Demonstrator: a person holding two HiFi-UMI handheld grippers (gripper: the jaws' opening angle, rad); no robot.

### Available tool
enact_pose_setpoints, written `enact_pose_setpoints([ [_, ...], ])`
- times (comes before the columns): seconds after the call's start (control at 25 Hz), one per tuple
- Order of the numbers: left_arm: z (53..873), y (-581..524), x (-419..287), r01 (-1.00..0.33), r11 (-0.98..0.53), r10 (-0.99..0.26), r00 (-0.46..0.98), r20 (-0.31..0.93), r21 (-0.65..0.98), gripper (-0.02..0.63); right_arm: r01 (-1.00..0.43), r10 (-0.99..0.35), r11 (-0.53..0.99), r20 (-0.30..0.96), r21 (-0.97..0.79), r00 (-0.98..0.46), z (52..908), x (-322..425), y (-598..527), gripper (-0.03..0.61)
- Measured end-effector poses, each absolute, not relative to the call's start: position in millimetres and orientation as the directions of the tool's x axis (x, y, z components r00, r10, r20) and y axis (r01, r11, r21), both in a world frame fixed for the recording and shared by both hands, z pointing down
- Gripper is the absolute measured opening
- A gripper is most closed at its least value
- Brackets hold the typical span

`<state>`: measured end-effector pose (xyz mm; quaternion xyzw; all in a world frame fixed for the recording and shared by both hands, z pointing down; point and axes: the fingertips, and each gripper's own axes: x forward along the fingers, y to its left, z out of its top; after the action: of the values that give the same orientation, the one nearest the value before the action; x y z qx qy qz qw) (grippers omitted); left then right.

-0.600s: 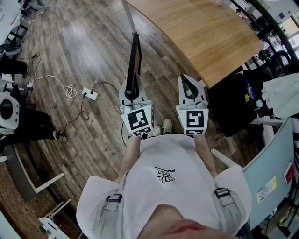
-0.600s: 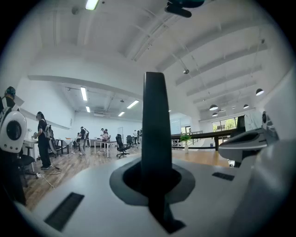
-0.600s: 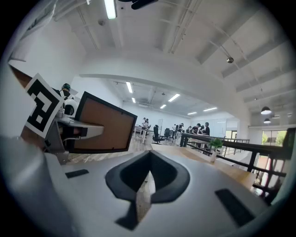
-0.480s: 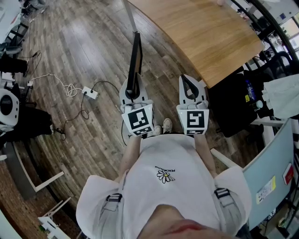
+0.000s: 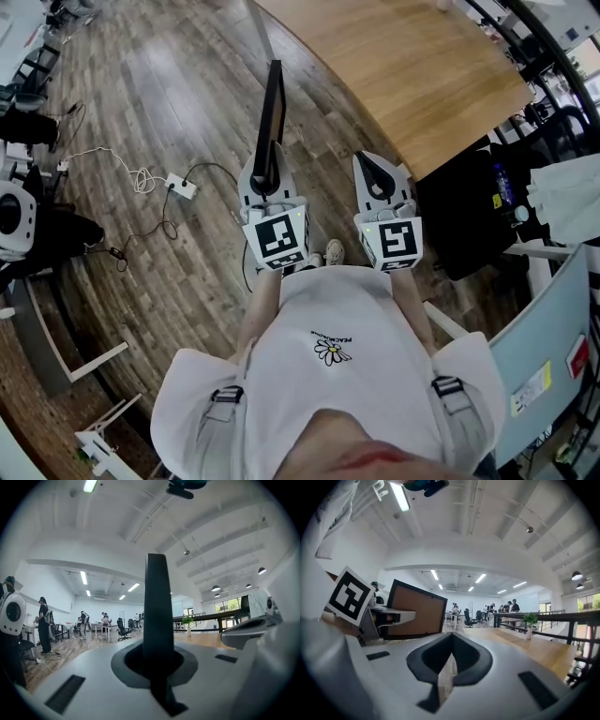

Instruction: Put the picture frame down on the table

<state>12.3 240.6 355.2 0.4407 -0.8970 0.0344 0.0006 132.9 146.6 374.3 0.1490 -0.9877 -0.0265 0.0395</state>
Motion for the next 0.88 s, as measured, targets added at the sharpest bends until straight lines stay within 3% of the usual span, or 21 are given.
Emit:
enact_pose_setpoints([
  [0.36, 342.3, 224.3, 15.9, -0.781, 0.624, -0.781, -0.623, -0.035, -0.03, 0.023, -0.241, -0.245, 0.966, 0.04, 0.097, -0.969, 369.6, 132.3, 136.3, 0.008],
  [0.88, 323.8, 155.8, -56.3, -0.787, 0.615, -0.773, -0.612, -0.166, 0.038, 0.024, -0.285, -0.281, 0.953, -0.05, 0.103, -0.958, 351.8, 99.2, 59.3, 0.008],
])
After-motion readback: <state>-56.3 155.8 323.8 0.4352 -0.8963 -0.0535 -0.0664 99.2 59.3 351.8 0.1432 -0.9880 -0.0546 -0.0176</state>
